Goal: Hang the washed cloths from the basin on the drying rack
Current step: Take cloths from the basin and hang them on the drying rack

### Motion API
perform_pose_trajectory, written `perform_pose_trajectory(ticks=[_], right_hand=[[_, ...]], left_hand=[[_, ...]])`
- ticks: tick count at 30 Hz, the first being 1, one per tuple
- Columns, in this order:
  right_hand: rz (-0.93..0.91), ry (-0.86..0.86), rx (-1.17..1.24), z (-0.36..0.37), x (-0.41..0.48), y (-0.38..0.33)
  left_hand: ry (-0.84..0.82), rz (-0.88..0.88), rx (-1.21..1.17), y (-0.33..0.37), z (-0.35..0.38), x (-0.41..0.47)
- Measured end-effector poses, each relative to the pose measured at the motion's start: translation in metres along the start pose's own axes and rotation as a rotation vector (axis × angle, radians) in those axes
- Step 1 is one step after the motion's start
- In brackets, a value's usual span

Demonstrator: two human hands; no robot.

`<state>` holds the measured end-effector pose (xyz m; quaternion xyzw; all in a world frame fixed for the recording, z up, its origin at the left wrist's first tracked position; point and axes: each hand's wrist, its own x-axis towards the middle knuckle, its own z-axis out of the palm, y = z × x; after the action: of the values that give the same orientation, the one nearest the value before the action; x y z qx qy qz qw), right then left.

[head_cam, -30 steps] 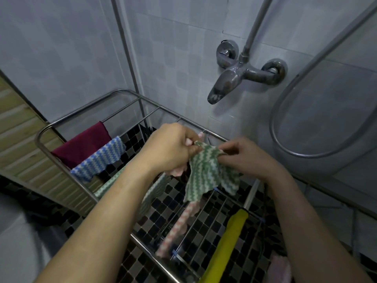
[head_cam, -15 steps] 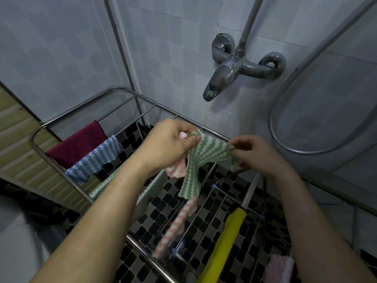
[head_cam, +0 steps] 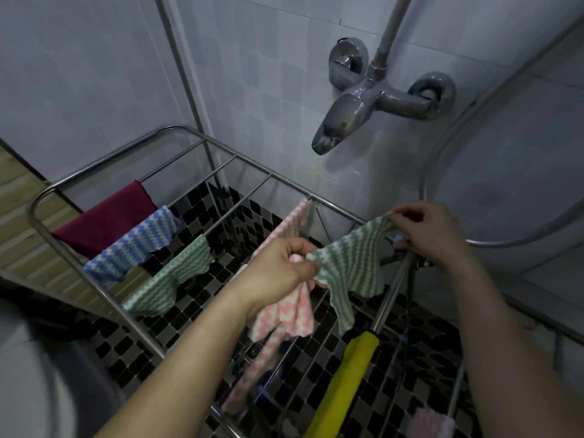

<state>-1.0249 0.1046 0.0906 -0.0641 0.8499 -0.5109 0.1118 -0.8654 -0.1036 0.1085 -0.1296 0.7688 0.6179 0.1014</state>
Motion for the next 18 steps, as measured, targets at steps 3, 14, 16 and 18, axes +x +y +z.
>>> perform_pose_trajectory(ticks=[3,14,16,18], right_hand=[[-0.054,0.051,-0.106,0.023,0.023,0.012],[-0.159,-0.012,-0.239,0.086,0.058,0.008],[-0.076,0.121,-0.354,0.079,0.053,0.018],[0.028,0.1,-0.472,0.075,0.05,0.034]], left_hand=[[0.085,-0.094,0.057,-0.019,0.002,0.014],[0.38,-0.202,0.651,-0.059,-0.001,0.047],[0.332,-0.149,0.718,-0.057,0.004,0.048],[0.256,-0.123,0.776,-0.059,0.012,0.053]])
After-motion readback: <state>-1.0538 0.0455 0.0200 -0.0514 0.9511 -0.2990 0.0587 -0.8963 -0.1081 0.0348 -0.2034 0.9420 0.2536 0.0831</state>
